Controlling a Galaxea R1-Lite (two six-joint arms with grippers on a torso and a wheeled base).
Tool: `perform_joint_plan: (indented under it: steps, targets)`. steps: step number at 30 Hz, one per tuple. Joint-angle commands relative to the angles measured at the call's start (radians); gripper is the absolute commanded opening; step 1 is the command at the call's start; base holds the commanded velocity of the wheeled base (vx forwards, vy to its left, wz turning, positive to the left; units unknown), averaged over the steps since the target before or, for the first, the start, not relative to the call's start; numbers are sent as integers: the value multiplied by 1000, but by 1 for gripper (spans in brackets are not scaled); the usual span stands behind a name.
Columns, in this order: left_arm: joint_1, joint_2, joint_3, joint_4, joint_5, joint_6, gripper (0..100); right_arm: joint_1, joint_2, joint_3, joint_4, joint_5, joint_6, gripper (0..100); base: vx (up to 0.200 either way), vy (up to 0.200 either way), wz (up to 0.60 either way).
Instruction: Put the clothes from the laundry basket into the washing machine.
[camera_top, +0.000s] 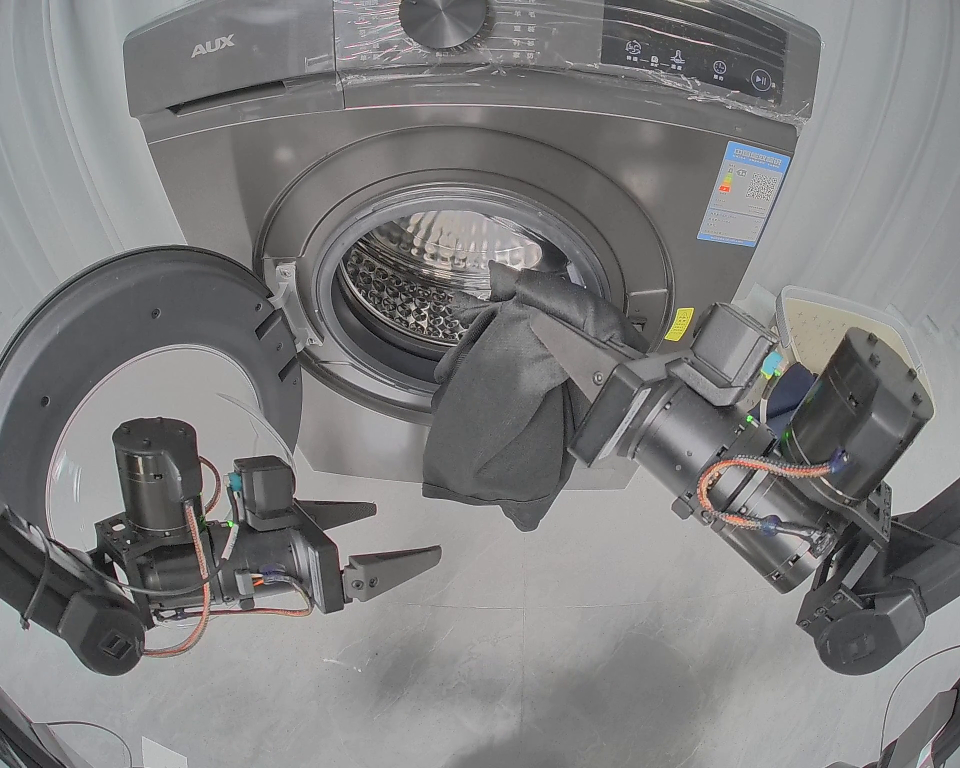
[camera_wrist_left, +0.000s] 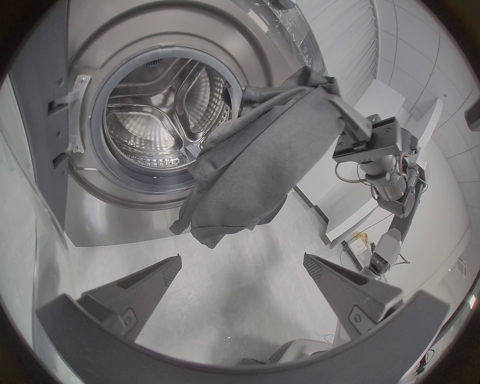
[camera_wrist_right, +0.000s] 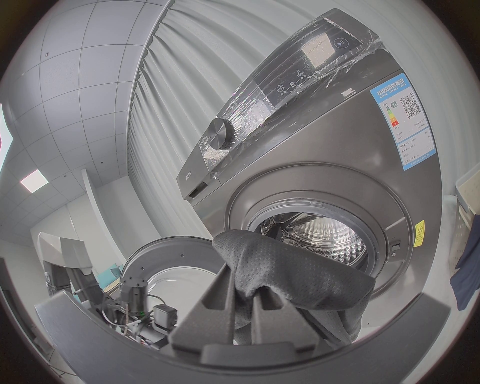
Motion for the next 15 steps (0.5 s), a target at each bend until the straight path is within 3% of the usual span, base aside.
perform_joint_plan:
  steps: [1,15]
  targets:
    - [13,120,-45,-26,-17,-2,100,13,-2,1,-1,0,1,0,0,0,0]
    - [2,237,-145,-89,-43,-5,100,28,-4,12,-1,-4,1,0,0,0,0]
